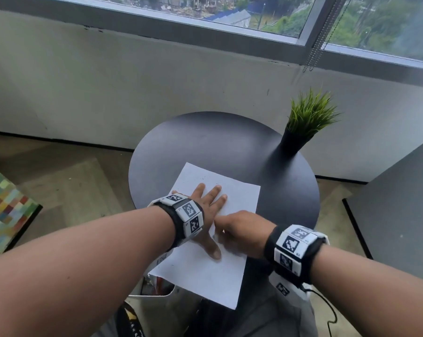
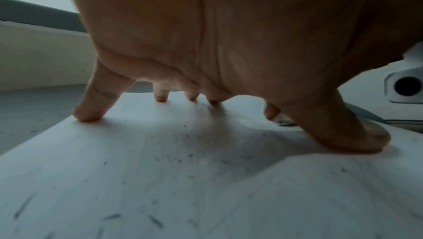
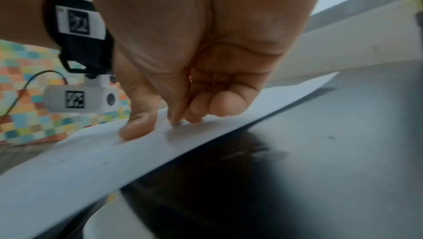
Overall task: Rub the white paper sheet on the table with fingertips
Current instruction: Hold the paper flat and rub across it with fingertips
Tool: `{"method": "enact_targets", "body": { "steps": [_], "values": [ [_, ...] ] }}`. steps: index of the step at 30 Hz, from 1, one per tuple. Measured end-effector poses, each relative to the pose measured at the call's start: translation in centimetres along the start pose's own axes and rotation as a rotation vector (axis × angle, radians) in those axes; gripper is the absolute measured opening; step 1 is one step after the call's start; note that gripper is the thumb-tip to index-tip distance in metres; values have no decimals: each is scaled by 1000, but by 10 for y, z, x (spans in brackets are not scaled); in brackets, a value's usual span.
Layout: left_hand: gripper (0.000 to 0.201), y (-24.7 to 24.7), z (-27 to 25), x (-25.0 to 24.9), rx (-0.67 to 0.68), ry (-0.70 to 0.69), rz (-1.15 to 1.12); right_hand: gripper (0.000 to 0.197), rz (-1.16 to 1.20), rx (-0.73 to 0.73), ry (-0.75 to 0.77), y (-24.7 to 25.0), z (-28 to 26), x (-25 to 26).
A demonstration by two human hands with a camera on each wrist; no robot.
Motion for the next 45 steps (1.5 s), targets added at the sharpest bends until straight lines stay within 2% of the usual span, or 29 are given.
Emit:
{"method": "enact_targets", "body": {
  "steps": [2,5,6,7,10,12,15,17,19,21,22,24,26,27,29,31,32,34,37,38,41,42,45],
  "values": [
    [149,1,-1,0,-5,-2,2,12,-10,-44,-79,17,2,-22],
    [148,2,-2,0,-9,-2,9,15,-60,-242,-240,51,1,-58],
    [148,2,-2,0,-10,0,9,14,-105,-253,-228,48,1,-54],
    [148,2,-1,0,-8,4,9,12,-136,-219,-188,38,0,-42],
    [149,1,-1,0,1,10,8,9,-113,2,21,-2,-10,9],
    [147,3,-2,-1,-3,6,8,11,-74,14,2,6,-11,-1],
    [145,6,-6,-2,-9,4,12,14,-44,-197,-184,45,-2,-52],
    [144,7,-8,-2,-10,6,14,15,-115,-260,-194,48,-2,-58],
    [143,8,-9,-2,-7,5,16,13,-172,-165,-68,25,-6,-28],
    [140,9,-11,-4,6,-1,20,10,-147,23,74,-4,-21,6],
    [138,10,-12,-5,11,-5,23,8,-152,74,104,-7,-25,6],
    [135,12,-13,-7,10,-10,25,10,-143,12,2,13,-20,-19],
    [135,13,-13,-7,3,-5,23,10,-122,-171,-139,44,-17,-52],
    [135,13,-14,-7,2,-1,27,11,-130,-219,-158,49,-17,-57],
    [134,13,-14,-6,2,1,37,13,-152,-151,-102,30,-19,-35],
    [135,13,-14,-7,6,0,48,9,-148,41,46,-8,-27,8],
    [135,13,-14,-7,6,1,52,9,-135,100,73,-15,-29,14],
    [134,14,-15,-8,4,-1,43,12,-109,31,-10,6,-22,-6],
    [134,15,-16,-7,-4,6,37,19,-91,-189,-169,44,-12,-46],
    [134,15,-16,-7,-7,7,37,19,-105,-196,-169,41,-11,-40],
    [136,15,-15,-6,-27,12,41,15,-97,-66,-63,6,-9,-5],
    [136,15,-15,-6,-28,14,43,17,-86,-64,-75,6,-11,-6],
    [130,18,-13,-4,-35,38,33,15,-28,-235,-290,43,-20,-49]
  ]
}}
Point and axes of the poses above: each hand's wrist, its own z-axis towards the middle knuckle, its own y-axis out of the back of the hand, x = y × z, the point moved 8 cm from there along z, towards the middle knuckle, and after that the axes turned 10 degrees about z, right-handed, at the moved point
